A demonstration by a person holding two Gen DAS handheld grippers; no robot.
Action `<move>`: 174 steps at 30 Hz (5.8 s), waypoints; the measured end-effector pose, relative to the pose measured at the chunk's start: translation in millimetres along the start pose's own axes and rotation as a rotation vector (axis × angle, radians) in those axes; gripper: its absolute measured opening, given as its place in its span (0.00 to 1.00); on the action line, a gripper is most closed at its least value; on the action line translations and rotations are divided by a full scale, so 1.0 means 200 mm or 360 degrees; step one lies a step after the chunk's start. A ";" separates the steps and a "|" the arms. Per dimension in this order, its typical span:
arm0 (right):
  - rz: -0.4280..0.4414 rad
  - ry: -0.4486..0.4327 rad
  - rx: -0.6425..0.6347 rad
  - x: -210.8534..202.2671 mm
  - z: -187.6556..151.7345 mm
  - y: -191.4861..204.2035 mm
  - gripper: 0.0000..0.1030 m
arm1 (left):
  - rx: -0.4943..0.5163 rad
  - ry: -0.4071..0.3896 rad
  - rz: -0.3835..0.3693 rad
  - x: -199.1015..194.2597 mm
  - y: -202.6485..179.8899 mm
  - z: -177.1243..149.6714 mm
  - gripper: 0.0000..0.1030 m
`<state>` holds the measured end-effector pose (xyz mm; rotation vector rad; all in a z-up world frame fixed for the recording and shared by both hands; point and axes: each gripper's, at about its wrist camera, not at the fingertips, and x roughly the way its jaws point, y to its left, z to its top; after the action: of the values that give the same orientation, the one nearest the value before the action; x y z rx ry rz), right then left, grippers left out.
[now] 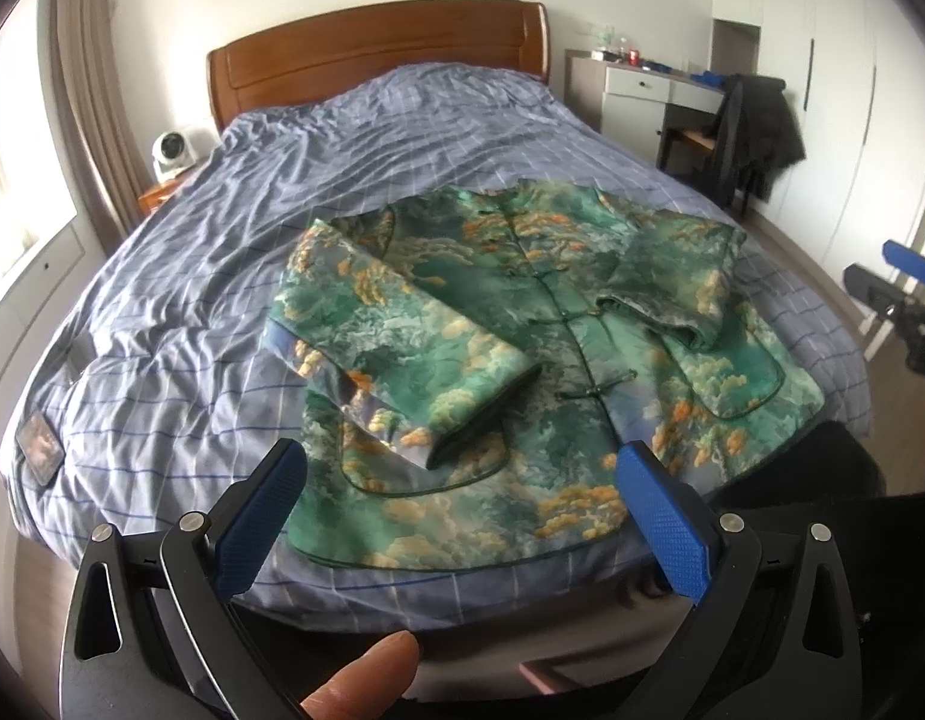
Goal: Fold large clothes
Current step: 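Grasp the cuff of the folded sleeve with the right gripper and lift, then pull the sleeve outward from the body and lay it flat, open right gripper, then grasp the cuff of the other folded sleeve with the left gripper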
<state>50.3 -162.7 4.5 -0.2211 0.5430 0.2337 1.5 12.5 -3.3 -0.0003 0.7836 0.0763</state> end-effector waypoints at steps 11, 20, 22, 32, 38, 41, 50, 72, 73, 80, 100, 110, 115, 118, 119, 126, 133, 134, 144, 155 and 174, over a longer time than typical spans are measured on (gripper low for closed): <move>0.0198 0.0078 0.0043 0.13 0.00 -0.06 1.00 | -0.0006 0.0013 0.0001 0.01 0.00 0.00 1.00; 0.0177 0.0242 -0.0240 0.26 -0.06 0.02 1.00 | -0.0017 0.0023 -0.0003 0.01 0.01 0.01 1.00; 0.0191 0.0246 -0.0250 0.28 -0.05 0.01 1.00 | -0.0016 0.0022 -0.0001 0.01 0.01 0.01 1.00; 0.0108 0.0349 -0.0216 0.61 -0.02 -0.16 1.00 | -0.0033 0.0025 -0.0008 0.02 0.03 0.00 1.00; 0.0194 0.0469 -0.0503 0.90 -0.11 0.05 1.00 | 0.0005 0.0015 0.0013 0.00 0.01 0.00 1.00; 0.0083 0.0448 -0.0829 1.08 -0.19 0.17 0.98 | 0.0001 0.0024 0.0032 0.00 0.01 0.00 1.00; 0.0081 0.0478 -0.0659 1.13 -0.12 0.00 0.13 | -0.0063 0.0051 0.0068 0.01 0.06 -0.01 1.00; -0.0497 0.0149 0.0635 0.71 0.05 -1.42 0.12 | 0.0027 0.0058 0.0030 0.03 -0.03 0.00 0.99; -0.0535 0.0170 0.0676 0.74 0.02 -1.49 0.12 | 0.0030 0.0058 0.0034 0.02 -0.03 0.00 0.99; -0.0662 0.0382 0.0903 0.91 -0.26 -1.77 0.12 | 0.0034 0.0061 0.0059 0.02 -0.04 0.01 0.99; -0.0826 0.0523 0.1088 0.93 -0.61 -1.91 0.40 | 0.0047 0.0078 0.0042 0.04 -0.05 0.00 0.99; -0.0827 0.0430 0.0950 0.79 -0.55 -1.74 0.41 | 0.0056 0.0072 0.0030 0.05 -0.06 0.00 0.99; -0.0747 0.0351 0.0837 0.73 -0.45 -1.58 0.41 | 0.0064 0.0066 0.0027 0.05 -0.08 0.00 0.99; -0.0679 0.0298 0.0761 0.69 -0.38 -1.46 0.43 | 0.0068 0.0068 0.0030 0.05 -0.08 0.00 0.99; -0.0651 0.0278 0.0734 0.68 -0.35 -1.41 0.45 | 0.0070 0.0070 0.0030 0.05 -0.08 0.00 0.99; -0.0474 0.0218 0.0530 0.62 -0.21 -1.11 0.47 | 0.0093 0.0068 0.0003 0.04 -0.04 0.02 0.99; -0.0311 0.0164 0.0330 0.55 -0.12 -0.79 0.47 | 0.0180 -0.0018 0.0197 0.13 0.31 0.16 0.99; -0.0295 0.0152 0.0303 0.53 -0.12 -0.75 0.47 | 0.0203 0.0013 0.0145 0.16 0.33 0.16 0.99; -0.0141 0.0108 0.0128 0.45 -0.14 -0.42 0.54 | 0.0823 0.0298 -0.0080 0.78 -0.01 -0.01 0.99; -0.0012 0.0099 0.0062 0.38 -0.17 -0.21 0.54 | 0.0452 0.0441 -0.0430 0.86 0.23 0.10 0.09; 0.0147 0.0058 -0.0020 0.37 -0.11 0.04 0.54 | -0.0672 0.0097 0.0673 0.55 1.55 0.10 0.06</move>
<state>100.1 -148.3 -54.2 -0.2131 0.5887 0.3235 71.1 329.4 -58.1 -0.2386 0.8067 0.6444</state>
